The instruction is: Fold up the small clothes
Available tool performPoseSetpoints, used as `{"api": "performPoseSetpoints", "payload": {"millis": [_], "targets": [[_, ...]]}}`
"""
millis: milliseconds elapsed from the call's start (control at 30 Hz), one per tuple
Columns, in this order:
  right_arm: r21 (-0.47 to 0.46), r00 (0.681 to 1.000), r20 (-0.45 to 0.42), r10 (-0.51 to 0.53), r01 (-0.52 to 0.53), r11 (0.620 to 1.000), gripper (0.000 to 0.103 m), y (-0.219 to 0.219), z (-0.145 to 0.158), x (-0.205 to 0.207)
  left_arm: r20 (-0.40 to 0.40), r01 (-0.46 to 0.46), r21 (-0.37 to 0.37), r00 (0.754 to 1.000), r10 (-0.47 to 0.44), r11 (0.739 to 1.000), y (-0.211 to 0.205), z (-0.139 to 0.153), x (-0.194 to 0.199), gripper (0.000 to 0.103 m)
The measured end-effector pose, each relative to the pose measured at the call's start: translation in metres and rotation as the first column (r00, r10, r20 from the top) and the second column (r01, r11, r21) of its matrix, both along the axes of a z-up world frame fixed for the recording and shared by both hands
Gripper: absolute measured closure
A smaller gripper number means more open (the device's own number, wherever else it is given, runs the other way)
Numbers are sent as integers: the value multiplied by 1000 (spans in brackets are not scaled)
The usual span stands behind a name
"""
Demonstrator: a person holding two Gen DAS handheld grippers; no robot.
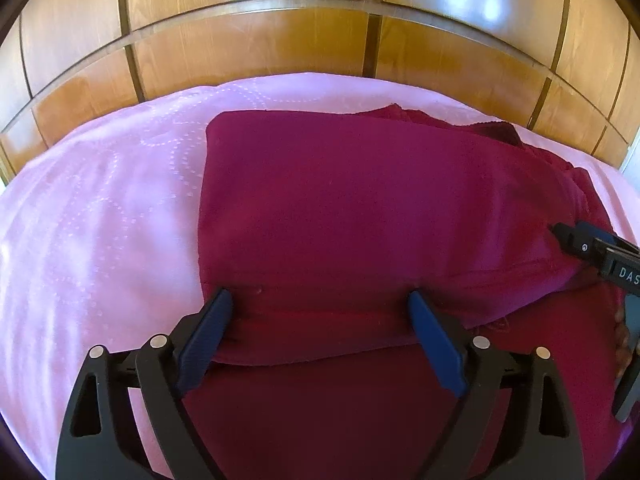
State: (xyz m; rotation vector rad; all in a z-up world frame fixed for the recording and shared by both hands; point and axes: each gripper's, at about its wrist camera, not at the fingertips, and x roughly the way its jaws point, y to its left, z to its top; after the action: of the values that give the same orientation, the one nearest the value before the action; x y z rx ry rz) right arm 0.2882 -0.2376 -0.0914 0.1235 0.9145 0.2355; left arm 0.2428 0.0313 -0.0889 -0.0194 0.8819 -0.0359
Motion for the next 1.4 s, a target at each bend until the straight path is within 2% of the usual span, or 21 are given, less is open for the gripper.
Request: {"api": "performPoseSetpoints", "payload": {"millis": [100,333,500,633,767,867,967,1167,1300,1400], "targets": [[1,1000,-1,-1,1,1000,16,0,0,1,30,-23,-2,999,23,1000,1,10,-13,14],[-5,1000,1,-2,2,1000,14,1,1,0,107,-51,-61,993,58,997,15,45,-56,14],[-48,1000,-5,-1,1,999,12,8,2,0,132,-83,-115,986,98,990,27,62,-83,14],[-106,1000,-12,-9,8,994,6,14,3,-1,143,-93,-112,984,109,989,31,69,-104,14],[-138,999,-27,-34,30,990,3,16,8,-4,140,-97,-107,984,112,990,33,68,-118,14],[-109,998,-32,-60,56,992,2,13,15,-14,130,-100,-104,985,113,990,36,63,-129,14],[-70,997,-18,-74,72,995,2,9,25,-36,119,-105,-107,986,118,989,39,58,-138,14],[11,995,-70,-73,74,997,2,-3,27,-77,95,-115,-119,987,127,986,46,47,-150,14],[15,993,-97,-72,74,997,2,-9,19,-110,76,-120,-123,989,130,985,49,38,-158,14],[-6,994,-86,-60,60,998,2,-12,18,-134,45,-123,-115,991,129,986,52,27,-164,14]]}}
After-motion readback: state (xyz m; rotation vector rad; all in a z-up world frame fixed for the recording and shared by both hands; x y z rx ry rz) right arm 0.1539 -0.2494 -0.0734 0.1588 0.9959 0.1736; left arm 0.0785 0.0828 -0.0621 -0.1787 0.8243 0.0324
